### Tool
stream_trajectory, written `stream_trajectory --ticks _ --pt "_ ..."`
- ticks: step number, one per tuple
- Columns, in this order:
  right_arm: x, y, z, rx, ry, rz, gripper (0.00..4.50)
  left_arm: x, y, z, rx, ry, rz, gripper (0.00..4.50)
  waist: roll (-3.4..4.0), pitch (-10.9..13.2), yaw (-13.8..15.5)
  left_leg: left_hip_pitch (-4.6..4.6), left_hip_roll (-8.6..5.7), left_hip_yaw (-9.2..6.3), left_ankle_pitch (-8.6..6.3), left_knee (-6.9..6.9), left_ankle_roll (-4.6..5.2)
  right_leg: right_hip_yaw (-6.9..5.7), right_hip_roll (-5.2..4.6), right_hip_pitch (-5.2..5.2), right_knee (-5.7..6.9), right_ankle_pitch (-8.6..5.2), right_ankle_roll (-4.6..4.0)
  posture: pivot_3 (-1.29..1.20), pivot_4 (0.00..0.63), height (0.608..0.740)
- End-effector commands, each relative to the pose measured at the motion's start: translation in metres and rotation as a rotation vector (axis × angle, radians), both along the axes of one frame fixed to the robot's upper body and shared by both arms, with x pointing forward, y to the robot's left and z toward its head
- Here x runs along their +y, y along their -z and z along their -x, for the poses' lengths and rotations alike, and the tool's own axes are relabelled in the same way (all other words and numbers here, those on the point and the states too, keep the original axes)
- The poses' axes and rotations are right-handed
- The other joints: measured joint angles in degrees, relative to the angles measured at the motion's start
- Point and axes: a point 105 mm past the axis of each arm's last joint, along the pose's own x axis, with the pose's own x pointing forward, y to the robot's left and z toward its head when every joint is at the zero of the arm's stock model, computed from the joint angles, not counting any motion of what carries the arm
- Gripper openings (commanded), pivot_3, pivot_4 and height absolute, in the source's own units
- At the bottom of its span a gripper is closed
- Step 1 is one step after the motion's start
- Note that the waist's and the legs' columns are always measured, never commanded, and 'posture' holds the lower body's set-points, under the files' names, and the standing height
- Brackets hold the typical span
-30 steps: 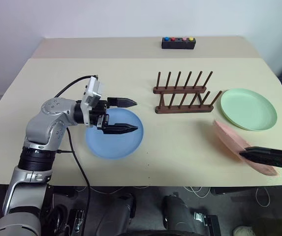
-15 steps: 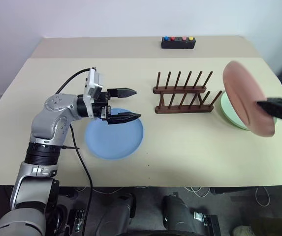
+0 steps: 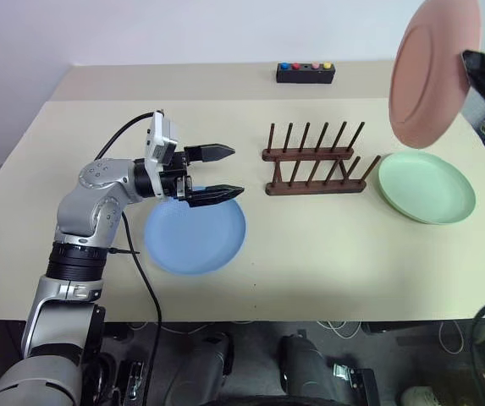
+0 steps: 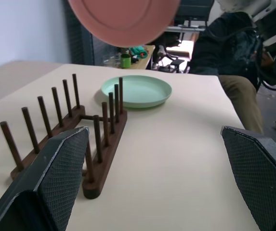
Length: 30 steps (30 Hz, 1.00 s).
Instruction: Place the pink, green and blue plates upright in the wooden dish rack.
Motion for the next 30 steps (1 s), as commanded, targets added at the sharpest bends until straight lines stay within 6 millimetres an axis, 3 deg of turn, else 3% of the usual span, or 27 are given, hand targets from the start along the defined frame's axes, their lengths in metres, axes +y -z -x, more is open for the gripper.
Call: stream_trajectory --ticks 1,11,19,30 --pt "-0.003 -0.009 -0.009 -0.048 -0.018 -0.053 0.05 0.003 -0.014 0.006 -0.059 -0.006 0.013 4.5 0.0 0.0 0.0 -0.01 -0.01 0.01 0.0 0.01 0.0 0.0 0.0 0.0 -0.01 0.0 0.01 0.0 0.15 0.74" --pt "-0.005 0.008 -0.039 0.008 -0.066 -0.091 0.05 0.007 -0.015 0.009 -0.053 -0.031 0.012 4.5 0.02 0.0 -0.2 -0.01 -0.02 0.0 0.0 0.01 0.01 0.01 0.02 -0.03 0.04 0.03 0.0 0.0 0.15 0.74" --pt "-0.006 0.022 -0.051 0.055 -0.084 -0.109 0.05 0.011 -0.017 0.012 -0.047 -0.032 0.005 4.5 0.04 0.0 -0.5 -0.01 -0.02 -0.01 0.0 0.0 0.0 0.01 0.03 -0.04 0.04 0.04 0.0 0.0 0.15 0.74" --pt "-0.01 0.041 -0.061 0.114 -0.083 -0.119 0.05 0.015 -0.043 0.006 -0.085 -0.074 0.149 4.5 0.04 0.0 -1.1 -0.01 -0.02 -0.01 0.0 0.01 0.0 0.01 0.03 -0.04 0.05 0.04 0.01 0.0 0.15 0.74"
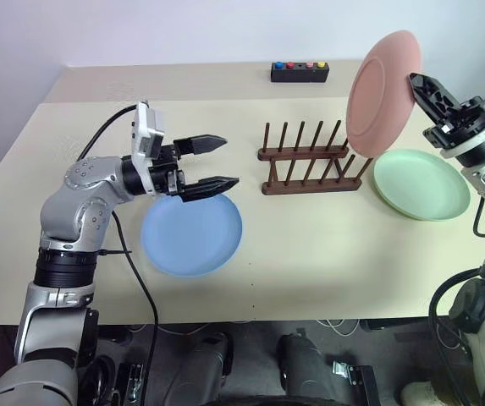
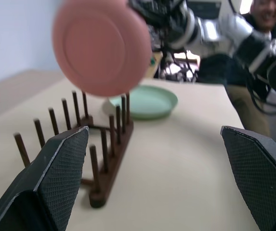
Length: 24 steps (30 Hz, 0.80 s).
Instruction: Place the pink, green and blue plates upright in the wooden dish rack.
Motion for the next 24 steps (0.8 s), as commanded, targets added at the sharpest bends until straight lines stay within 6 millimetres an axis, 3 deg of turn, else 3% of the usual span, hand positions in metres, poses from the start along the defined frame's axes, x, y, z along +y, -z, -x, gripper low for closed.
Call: stream_trajectory --ticks 1,17,24 --pt "-0.001 -0.012 0.003 -0.055 -0.008 -0.008 0.05 0.006 -0.023 0.0 -0.065 -0.02 0.073 4.5 0.0 0.0 0.0 0.0 0.0 0.0 0.0 0.0 0.0 0.0 0.0 0.0 0.0 0.0 0.0 0.0 0.15 0.74" --pt "-0.012 0.013 -0.014 0.042 0.067 -0.01 0.05 0.003 -0.021 -0.002 -0.072 -0.023 0.06 4.5 0.0 0.0 -0.1 0.0 0.0 0.01 0.0 0.01 -0.01 0.0 0.0 0.0 0.01 0.02 0.01 0.0 0.15 0.74" --pt "-0.004 0.026 -0.015 0.016 0.103 0.131 0.05 0.004 -0.019 -0.002 -0.066 -0.021 0.057 4.5 0.0 0.0 -0.1 0.0 0.0 0.01 0.01 0.02 -0.02 0.01 0.01 0.0 0.01 0.02 0.01 0.0 0.15 0.74"
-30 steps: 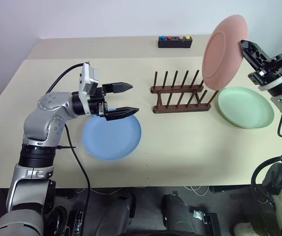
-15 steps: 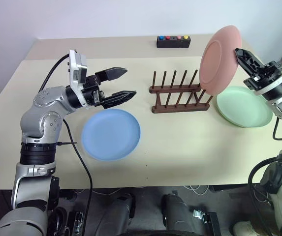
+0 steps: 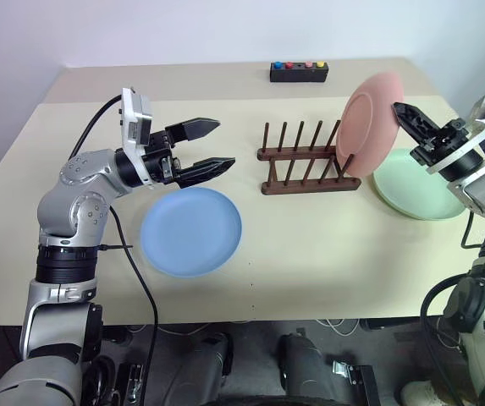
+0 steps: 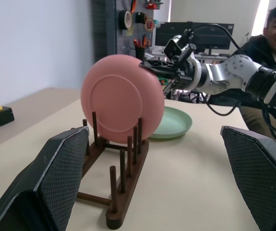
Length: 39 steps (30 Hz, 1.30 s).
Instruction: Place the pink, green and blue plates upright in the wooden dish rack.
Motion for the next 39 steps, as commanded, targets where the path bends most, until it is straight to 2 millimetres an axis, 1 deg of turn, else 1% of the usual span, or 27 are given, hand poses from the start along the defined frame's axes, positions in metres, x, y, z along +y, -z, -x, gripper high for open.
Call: stream_trajectory --ticks 1,2,3,5,6,8,11,12,15,17,19,22,24,26,27,29,30,31,33,34,36,39 --pt "0.004 -0.01 0.003 -0.091 0.02 0.088 0.05 0.0 -0.011 0.004 -0.058 0.007 0.003 4.5 0.0 0.0 0.0 0.0 0.0 0.0 0.0 0.0 0.0 0.0 0.0 0.0 0.0 0.0 0.0 0.0 0.15 0.74" --pt "0.004 -0.011 0.005 -0.096 -0.003 0.069 0.05 0.0 -0.011 0.004 -0.057 0.008 0.002 4.5 0.0 0.0 0.0 0.0 0.0 0.0 0.0 0.01 0.0 0.0 0.01 0.0 0.01 0.0 0.01 0.0 0.15 0.74" --pt "0.005 -0.012 0.007 -0.1 -0.021 0.058 0.31 0.0 -0.011 0.004 -0.057 0.009 0.0 4.5 0.0 0.0 0.0 0.0 0.0 0.0 0.0 0.01 -0.01 0.0 0.01 0.0 0.01 0.01 0.01 0.0 0.15 0.74" --pt "0.006 -0.014 0.01 -0.107 -0.051 0.03 0.99 0.0 -0.011 0.004 -0.056 0.01 -0.001 4.5 0.0 0.0 0.0 0.0 0.0 0.0 0.01 0.02 -0.02 0.0 0.01 0.0 0.01 0.02 0.01 0.0 0.15 0.74" --pt "0.006 -0.014 0.01 -0.106 -0.051 0.031 1.4 0.0 -0.011 0.004 -0.057 0.01 -0.001 4.5 0.0 0.0 0.0 0.0 0.0 0.0 0.01 0.01 -0.02 0.0 0.01 0.0 0.01 0.02 0.01 0.0 0.15 0.74" --pt "0.004 -0.015 0.01 -0.106 -0.034 0.05 2.47 0.0 -0.01 0.004 -0.055 0.012 -0.002 4.5 0.0 0.0 0.0 0.0 0.0 0.0 0.01 0.01 -0.02 0.0 0.02 0.0 0.01 0.02 0.01 0.0 0.15 0.74" --pt "0.0 -0.023 0.013 -0.145 -0.001 0.088 4.05 -0.001 -0.01 0.004 -0.054 0.013 -0.002 4.5 0.0 0.0 0.0 0.0 0.0 -0.01 0.01 0.01 -0.02 0.0 0.01 0.0 0.01 0.02 0.01 0.0 0.15 0.74" --pt "-0.002 -0.027 0.015 -0.162 0.01 0.099 4.44 -0.001 -0.01 0.004 -0.053 0.013 -0.002 4.5 0.0 0.0 0.0 0.0 0.0 -0.01 0.01 0.01 -0.02 0.0 0.01 -0.01 0.01 0.02 0.01 0.0 0.15 0.74" --pt "-0.014 -0.038 0.017 -0.219 0.099 0.12 4.44 -0.002 -0.008 0.003 -0.049 0.014 -0.003 4.5 0.0 0.0 0.0 0.0 0.0 0.0 0.01 0.0 -0.03 0.01 0.01 -0.01 0.01 0.02 0.01 0.0 0.15 0.74" --pt "-0.017 -0.043 0.018 -0.242 0.129 0.134 4.44 -0.003 -0.007 0.003 -0.047 0.016 -0.004 4.5 0.0 0.0 0.0 0.0 0.0 0.0 0.01 0.01 -0.02 0.01 0.02 -0.01 0.01 0.02 0.01 0.0 0.15 0.74" --pt "-0.023 -0.05 0.024 -0.268 0.162 0.144 4.44 -0.004 -0.005 0.003 -0.043 0.021 -0.005 4.5 0.0 0.0 0.0 0.0 0.0 0.0 0.01 0.01 -0.02 0.01 0.02 -0.01 0.01 0.02 0.01 0.0 0.15 0.74" --pt "-0.035 -0.061 0.03 -0.306 0.256 0.163 4.44 -0.006 -0.003 0.004 -0.039 0.029 -0.016 4.5 0.0 0.0 0.1 0.0 0.0 -0.01 0.01 0.0 -0.02 0.01 0.01 -0.01 0.01 0.02 0.01 0.0 0.15 0.74" --pt "-0.042 -0.059 0.033 -0.311 0.34 0.268 4.44 -0.006 -0.002 0.003 -0.04 0.028 -0.025 4.5 0.0 0.0 0.1 0.0 0.0 0.0 0.01 0.0 -0.02 0.01 0.01 -0.01 0.01 0.02 0.01 0.0 0.15 0.74" --pt "-0.043 -0.045 0.034 -0.269 0.361 0.405 4.44 -0.006 0.0 0.003 -0.035 0.029 -0.036 4.5 0.0 0.0 0.3 0.0 0.0 -0.01 0.01 0.0 -0.02 0.01 0.01 -0.01 0.01 0.02 0.01 0.0 0.15 0.74" --pt "-0.042 -0.037 0.037 -0.263 0.373 0.51 4.44 -0.006 0.002 0.003 -0.037 0.026 -0.051 4.5 0.0 0.0 0.3 0.0 0.0 -0.01 0.01 0.0 -0.01 0.01 0.01 -0.01 0.01 0.02 0.01 0.0 0.15 0.74" --pt "-0.041 -0.026 0.048 -0.235 0.349 0.613 4.44 -0.006 0.009 0.002 -0.031 0.018 -0.079 4.5 0.01 0.0 0.2 0.0 -0.01 0.0 0.0 -0.01 -0.01 0.01 0.02 -0.01 0.0 0.02 0.01 0.0 0.15 0.74" --pt "-0.041 -0.022 0.052 -0.216 0.34 0.637 4.44 -0.006 0.012 0.001 -0.026 0.014 -0.088 4.5 0.02 0.0 0.2 0.0 0.0 0.0 0.0 0.0 -0.01 0.01 0.02 -0.02 0.0 0.02 0.01 0.0 0.15 0.74" --pt "-0.043 -0.013 0.054 -0.187 0.351 0.73 4.44 -0.008 0.016 0.0 -0.033 0.004 -0.104 4.5 0.03 0.0 0.1 0.0 -0.01 0.01 0.0 -0.01 -0.01 0.02 0.01 -0.02 0.01 0.02 0.01 0.0 0.15 0.74" --pt "-0.048 0.022 0.058 -0.087 0.337 0.975 4.44 -0.014 0.023 -0.001 -0.025 0.017 -0.126 4.5 0.11 -0.1 0.2 0.01 -0.01 0.06 0.0 0.02 0.0 0.06 0.02 -0.04 0.05 0.02 0.01 0.0 0.15 0.74" --pt "-0.049 0.034 0.061 -0.06 0.317 1.058 4.44 -0.017 0.025 -0.001 -0.028 0.021 -0.127 4.5 0.11 -0.1 0.2 0.03 -0.01 0.06 0.0 0.03 0.0 0.06 0.02 -0.02 0.05 0.02 0.01 0.0 0.15 0.74" --pt "-0.047 0.052 0.064 -0.003 0.272 1.115 4.44 -0.025 0.026 -0.001 -0.026 0.03 -0.124 4.5 0.1 -0.1 0.1 0.04 0.0 0.05 0.0 0.03 0.0 0.06 0.07 -0.01 0.06 0.02 0.01 0.0 0.15 0.74" --pt "-0.047 0.068 0.063 0.037 0.245 1.166 4.44 -0.034 0.03 -0.001 -0.026 0.035 -0.126 4.5 0.12 -0.1 -0.1 0.06 0.01 0.12 0.0 0.04 0.0 0.11 0.04 0.0 0.06 0.02 0.01 0.0 0.15 0.74"
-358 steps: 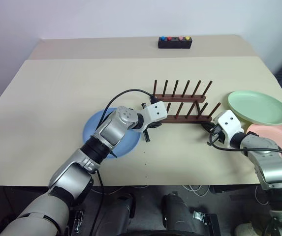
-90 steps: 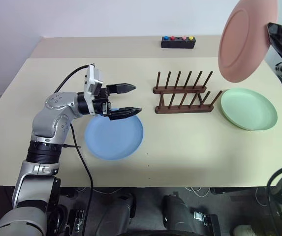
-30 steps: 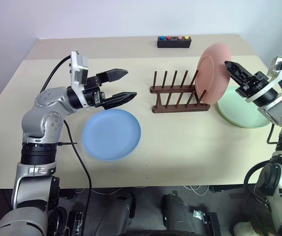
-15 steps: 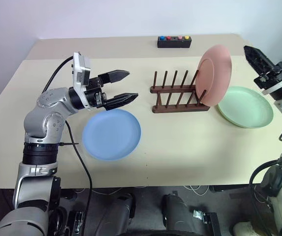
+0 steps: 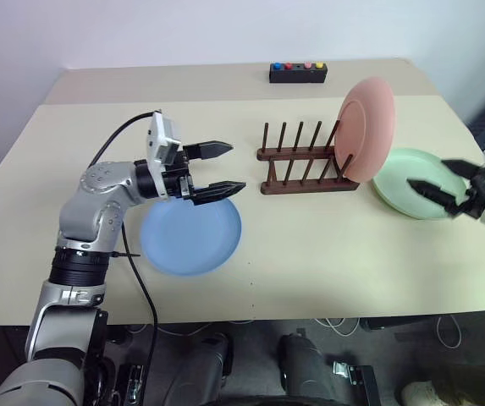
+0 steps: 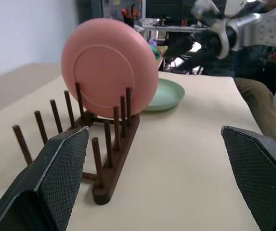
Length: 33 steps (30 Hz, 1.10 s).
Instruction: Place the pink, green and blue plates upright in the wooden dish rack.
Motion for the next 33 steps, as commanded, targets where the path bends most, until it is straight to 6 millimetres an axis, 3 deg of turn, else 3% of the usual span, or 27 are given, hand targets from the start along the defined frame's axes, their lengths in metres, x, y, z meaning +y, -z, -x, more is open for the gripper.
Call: stream_trajectory --ticks 1,11,14,21,28,33 --pt "0.002 -0.001 -0.005 -0.009 -0.015 0.095 4.44 -0.011 -0.004 0.002 -0.059 0.005 -0.013 4.5 0.01 0.0 0.0 0.0 0.0 0.01 0.0 0.0 0.0 0.02 0.0 -0.02 0.01 0.0 0.0 0.0 0.15 0.74" --pt "-0.008 0.038 -0.029 0.131 0.032 0.147 4.44 -0.02 -0.006 0.009 -0.07 0.015 -0.01 4.5 0.0 0.0 0.1 0.0 0.0 0.0 0.01 -0.01 -0.02 0.01 0.02 0.0 -0.02 0.0 0.0 0.0 0.15 0.74" --pt "-0.013 0.045 -0.032 0.18 0.045 0.115 3.63 -0.016 -0.008 0.01 -0.072 0.001 -0.007 4.5 0.0 0.0 0.2 0.0 0.0 0.0 0.16 -0.02 -0.26 0.01 0.03 0.0 -0.02 0.0 0.0 0.0 0.15 0.74" --pt "-0.02 0.047 -0.03 0.201 0.054 0.142 0.1 -0.012 -0.011 0.008 -0.055 -0.015 0.005 4.5 0.01 0.0 0.2 0.0 0.0 -0.01 0.16 -0.01 -0.28 0.01 0.05 0.01 -0.02 0.01 0.0 0.0 0.15 0.74" --pt "-0.029 0.035 -0.029 0.153 0.105 0.141 0.04 -0.011 -0.019 0.006 -0.049 -0.009 0.032 4.5 -0.04 0.0 0.4 0.01 0.0 -0.07 0.16 0.01 -0.28 0.01 0.08 0.07 -0.04 0.02 0.03 0.0 0.15 0.74" --pt "-0.045 -0.014 -0.046 -0.108 0.27 0.085 0.04 -0.012 -0.021 0.002 -0.051 -0.015 0.043 4.5 -0.02 0.0 0.2 0.01 0.0 -0.06 0.16 0.0 -0.28 0.01 0.09 0.06 -0.04 0.02 0.03 0.0 0.15 0.74"
